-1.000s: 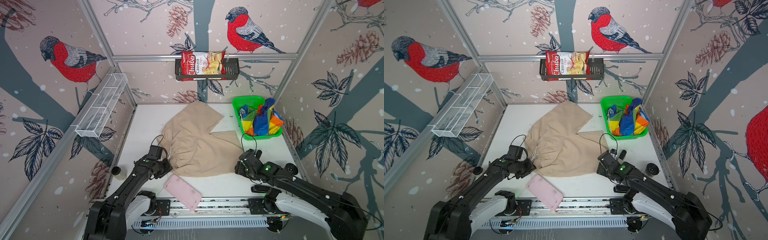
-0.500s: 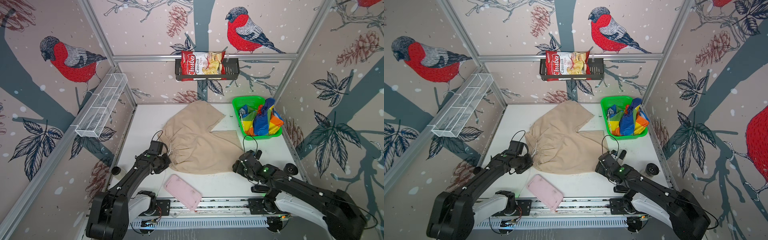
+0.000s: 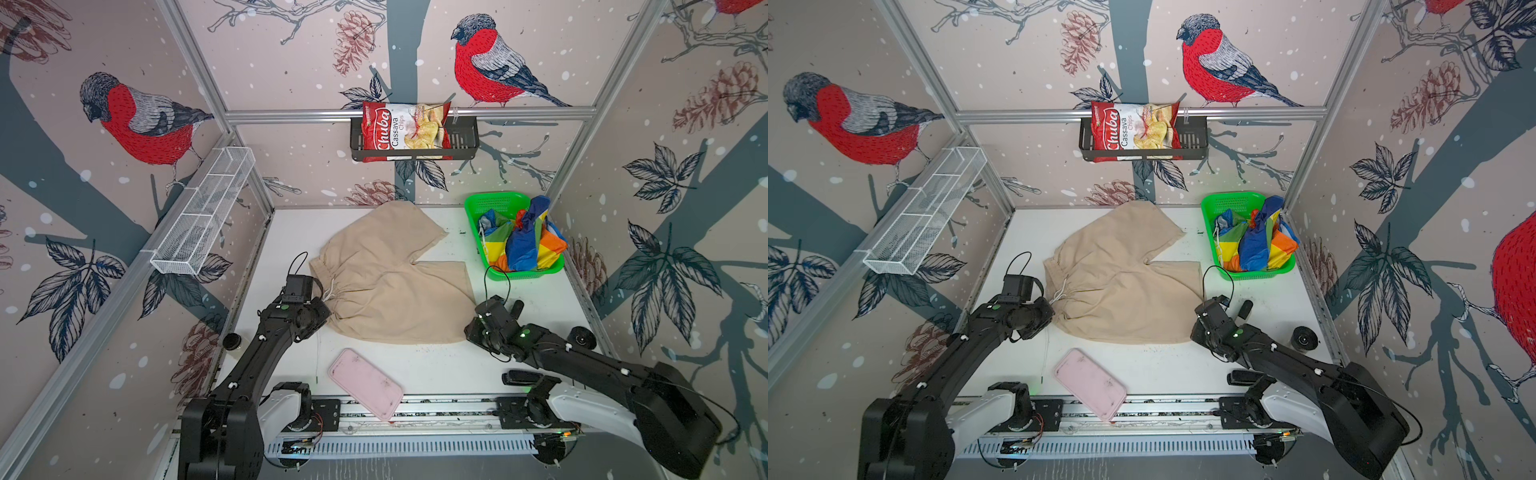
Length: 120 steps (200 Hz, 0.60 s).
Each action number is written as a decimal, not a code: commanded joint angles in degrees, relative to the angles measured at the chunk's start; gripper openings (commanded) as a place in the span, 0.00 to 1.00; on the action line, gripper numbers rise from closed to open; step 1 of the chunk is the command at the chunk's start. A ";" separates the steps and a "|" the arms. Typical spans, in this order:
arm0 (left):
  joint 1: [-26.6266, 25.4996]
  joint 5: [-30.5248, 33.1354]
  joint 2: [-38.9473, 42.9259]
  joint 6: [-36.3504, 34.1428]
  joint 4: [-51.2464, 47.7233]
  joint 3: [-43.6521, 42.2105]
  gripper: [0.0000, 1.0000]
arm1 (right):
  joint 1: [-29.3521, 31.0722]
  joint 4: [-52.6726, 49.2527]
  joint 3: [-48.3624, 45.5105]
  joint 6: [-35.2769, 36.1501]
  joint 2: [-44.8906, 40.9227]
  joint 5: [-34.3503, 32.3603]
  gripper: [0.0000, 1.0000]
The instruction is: Fold and stack the shorts
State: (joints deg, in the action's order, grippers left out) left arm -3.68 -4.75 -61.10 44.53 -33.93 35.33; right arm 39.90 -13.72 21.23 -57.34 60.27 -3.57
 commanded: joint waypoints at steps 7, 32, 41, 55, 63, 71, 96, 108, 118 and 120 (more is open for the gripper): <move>0.24 -1.11 -0.16 -1.02 -1.74 2.13 0.00 | -1.24 -4.13 1.71 -0.21 -3.87 -0.43 0.00; 0.18 -8.15 1.12 -3.34 0.56 4.12 0.00 | -2.57 -12.99 7.90 1.73 -9.57 -4.43 0.00; 0.17 -10.97 1.41 -3.99 1.36 4.68 0.00 | -2.93 -15.80 10.13 2.20 -11.68 -5.94 0.00; 0.17 -12.49 1.41 -4.68 -0.40 6.90 0.00 | -3.07 -18.91 13.00 2.11 -14.83 -7.52 0.00; 0.17 -12.86 1.90 -5.21 -1.36 8.00 0.00 | -2.99 -20.39 14.17 1.63 -16.47 -7.84 0.00; 0.17 -12.63 2.88 -5.36 -2.67 9.08 0.00 | -2.95 -21.97 15.11 0.91 -17.83 -8.07 0.00; 0.17 -12.12 7.69 -5.77 -5.86 11.76 0.00 | -1.95 -27.32 17.61 -1.74 -21.57 -8.70 0.00; 0.17 -11.83 10.41 -5.56 -6.25 11.97 0.00 | -0.90 -29.71 18.83 -3.47 -23.55 -9.60 0.00; 0.17 -11.69 12.58 -5.51 -6.30 12.00 0.00 | 0.06 -31.39 19.89 -4.96 -25.07 -10.17 0.00; 0.17 -11.57 12.91 -5.45 -6.47 12.01 0.00 | 0.30 -31.64 20.07 -5.21 -25.37 -10.28 0.00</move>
State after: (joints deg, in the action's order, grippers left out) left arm -3.55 -16.45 -51.92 40.01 -38.06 46.65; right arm 38.50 -38.17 39.09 -58.70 37.71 -10.70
